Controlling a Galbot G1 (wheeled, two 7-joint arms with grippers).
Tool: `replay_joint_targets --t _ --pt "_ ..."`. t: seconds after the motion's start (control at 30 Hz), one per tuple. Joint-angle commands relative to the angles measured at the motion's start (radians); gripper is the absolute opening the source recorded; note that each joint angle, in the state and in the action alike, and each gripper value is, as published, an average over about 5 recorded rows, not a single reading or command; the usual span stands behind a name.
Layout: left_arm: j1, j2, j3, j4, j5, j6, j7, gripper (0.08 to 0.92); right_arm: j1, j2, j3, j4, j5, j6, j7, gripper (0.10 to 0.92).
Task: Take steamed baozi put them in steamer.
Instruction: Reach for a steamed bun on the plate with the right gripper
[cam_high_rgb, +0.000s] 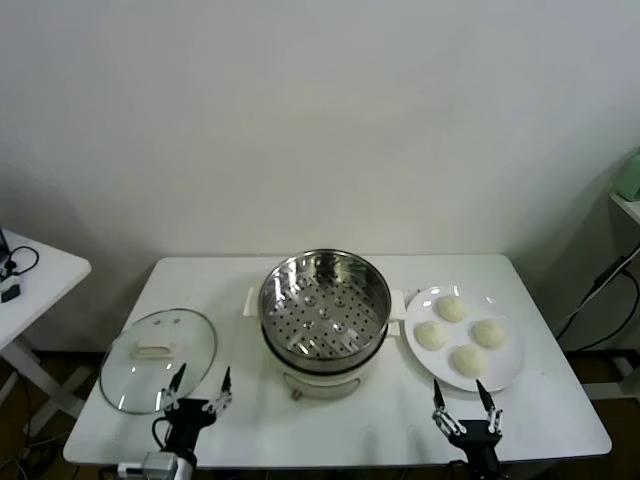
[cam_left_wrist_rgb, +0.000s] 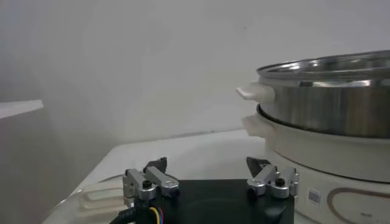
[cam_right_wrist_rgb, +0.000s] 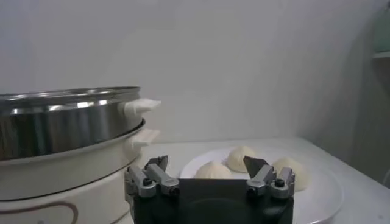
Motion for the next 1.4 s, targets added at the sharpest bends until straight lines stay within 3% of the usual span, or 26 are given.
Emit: replay_joint_targets --t 0.03,0.2,0.33,0.5,0.7,0.9,1.1,1.4 --pt "0.001 0.007 0.0 0.002 0.005 0.0 0.0 0.823 0.008 0.003 0.001 0.003 0.005 -0.001 0.02 0.823" --pt "0.002 0.01 0.002 0.006 0.005 -0.002 -0.001 0.823 0.077 -0.036 0.02 0.033 0.007 -0.049 0.103 0.823" --pt "0.0 0.013 0.003 0.006 0.003 -0.002 -0.001 0.823 0.174 -0.109 0.07 0.052 0.038 -0.174 0.091 0.823" --pt "-0.003 0.02 -0.001 0.006 -0.002 -0.004 -0.001 0.823 0.35 -0.295 0.101 0.053 0.151 -0.423 0.098 0.823" --pt "-0.004 0.025 -0.002 0.005 -0.002 -0.006 0.0 0.823 0.563 -0.574 0.026 -0.06 0.178 -0.621 0.037 0.823" --pt "-0.005 0.027 -0.002 0.005 0.005 -0.009 0.003 0.823 0.754 -0.844 -0.145 -0.183 0.093 -0.751 -0.201 0.823" --pt "-0.004 0.03 -0.002 0.015 0.013 -0.019 0.003 0.823 1.04 -1.065 -0.466 -0.312 -0.037 -0.66 -0.531 0.823" --pt "0.002 0.041 0.004 0.015 0.024 -0.026 0.003 0.823 1.73 -1.107 -1.249 -0.515 -0.2 -0.454 -0.909 0.823"
